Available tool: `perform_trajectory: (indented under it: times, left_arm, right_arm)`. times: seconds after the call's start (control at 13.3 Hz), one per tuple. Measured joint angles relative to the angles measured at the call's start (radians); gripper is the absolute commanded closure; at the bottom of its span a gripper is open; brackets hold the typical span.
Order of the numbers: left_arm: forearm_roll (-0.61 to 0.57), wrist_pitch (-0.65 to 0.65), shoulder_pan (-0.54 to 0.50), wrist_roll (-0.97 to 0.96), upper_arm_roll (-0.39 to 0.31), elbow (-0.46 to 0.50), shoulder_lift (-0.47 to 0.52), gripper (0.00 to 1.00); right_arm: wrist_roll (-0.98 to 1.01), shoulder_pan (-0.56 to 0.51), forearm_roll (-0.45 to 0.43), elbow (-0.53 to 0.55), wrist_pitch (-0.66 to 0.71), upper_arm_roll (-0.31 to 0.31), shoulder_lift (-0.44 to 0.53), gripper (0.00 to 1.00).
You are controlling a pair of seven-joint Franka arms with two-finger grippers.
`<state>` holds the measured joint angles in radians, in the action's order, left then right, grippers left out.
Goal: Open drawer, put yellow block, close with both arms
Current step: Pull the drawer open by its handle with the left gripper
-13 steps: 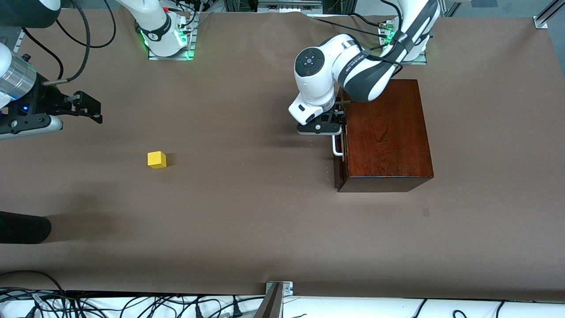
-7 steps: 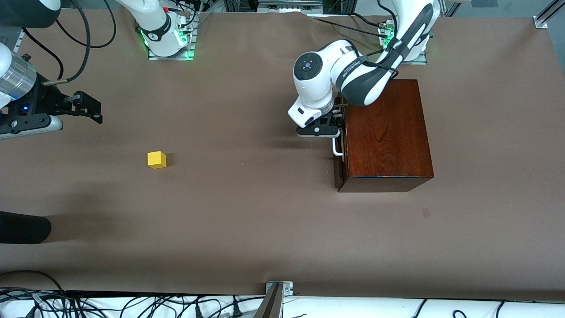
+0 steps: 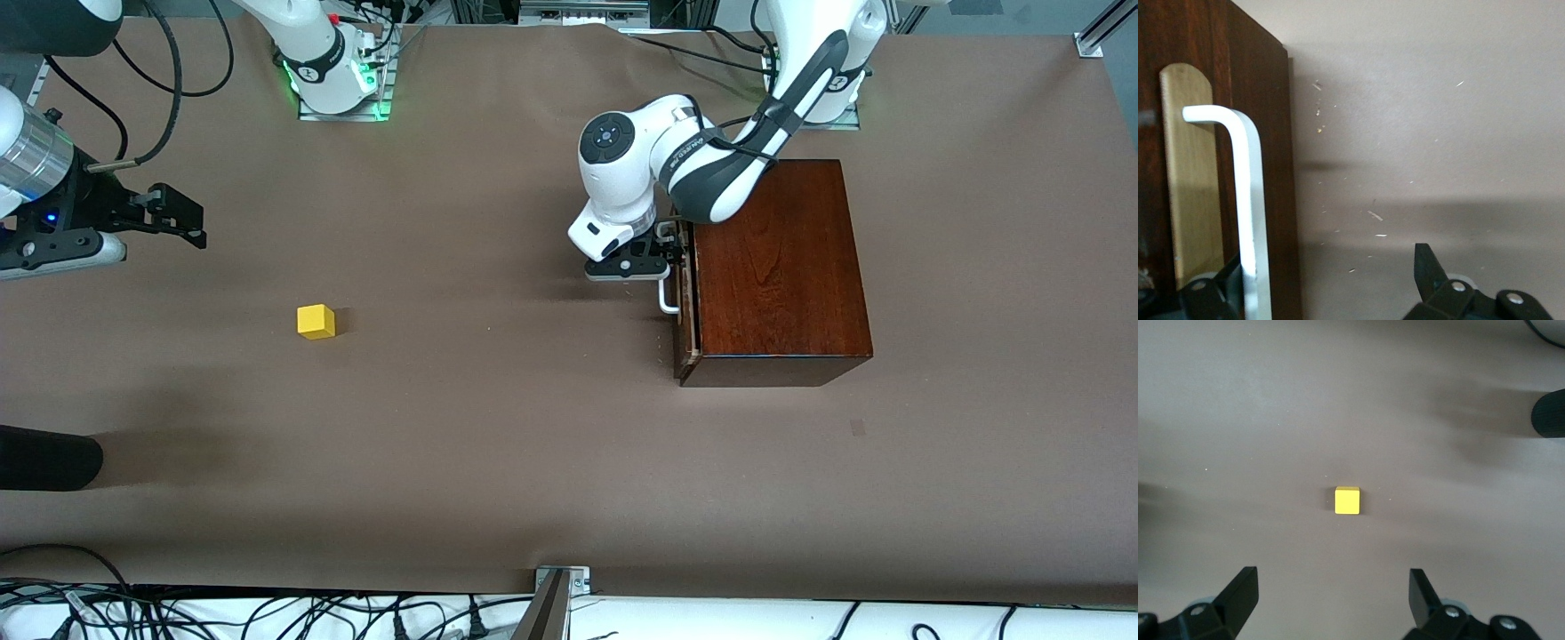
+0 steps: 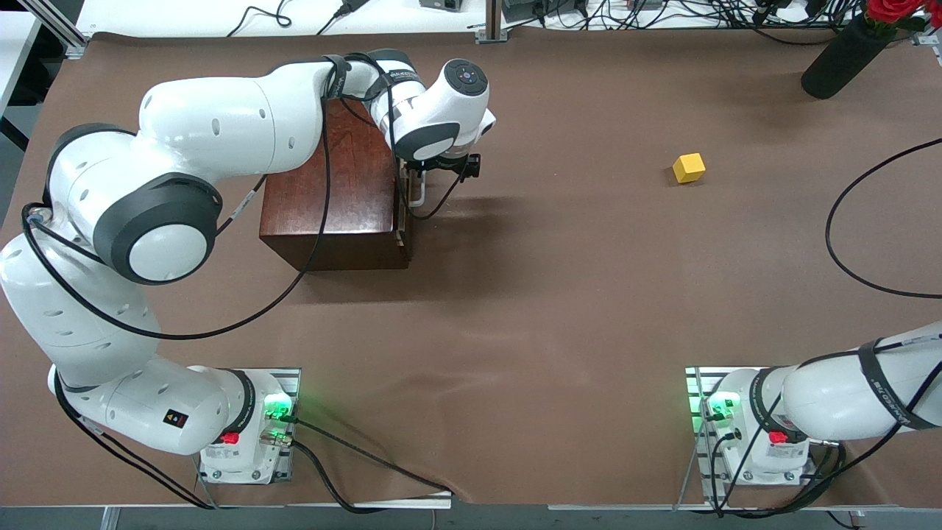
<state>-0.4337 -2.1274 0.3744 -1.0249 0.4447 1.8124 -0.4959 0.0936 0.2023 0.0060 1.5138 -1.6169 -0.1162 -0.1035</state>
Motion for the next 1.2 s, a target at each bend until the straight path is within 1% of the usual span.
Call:
perform_trajectory:
  times: [0.15,0.38,0.75,1.05,1.2]
  left_arm:
    - [0.000,-0.021,0.019,-0.040,-0.002,-0.021,-0.013,0.00]
    - [-0.006,-0.020,0.060,-0.106,-0.015,-0.085,-0.053,0.00]
    - [-0.005,-0.033,0.111,-0.167,-0.012,-0.195,-0.122,0.00]
    - [-0.001,-0.051,0.119,-0.186,-0.005,-0.219,-0.132,0.00]
    - [0.000,-0.045,0.127,-0.196,0.007,-0.247,-0.123,0.00]
  right_arm:
    - [0.000,0.000,0.000,0.000,0.000,0.000,0.000,0.00]
    - [0.000,0.000,0.000,0.000,0.000,-0.002,0.000,0.00]
    - [0.000,-0.001,-0.001,0.000,-0.001,-0.003,-0.001,0.00]
    - [0.000,-0.003,0.000,0.000,-0.034,-0.006,-0.014,0.00]
    - [0.000,-0.003,0.000,0.000,-0.041,-0.006,-0.019,0.00]
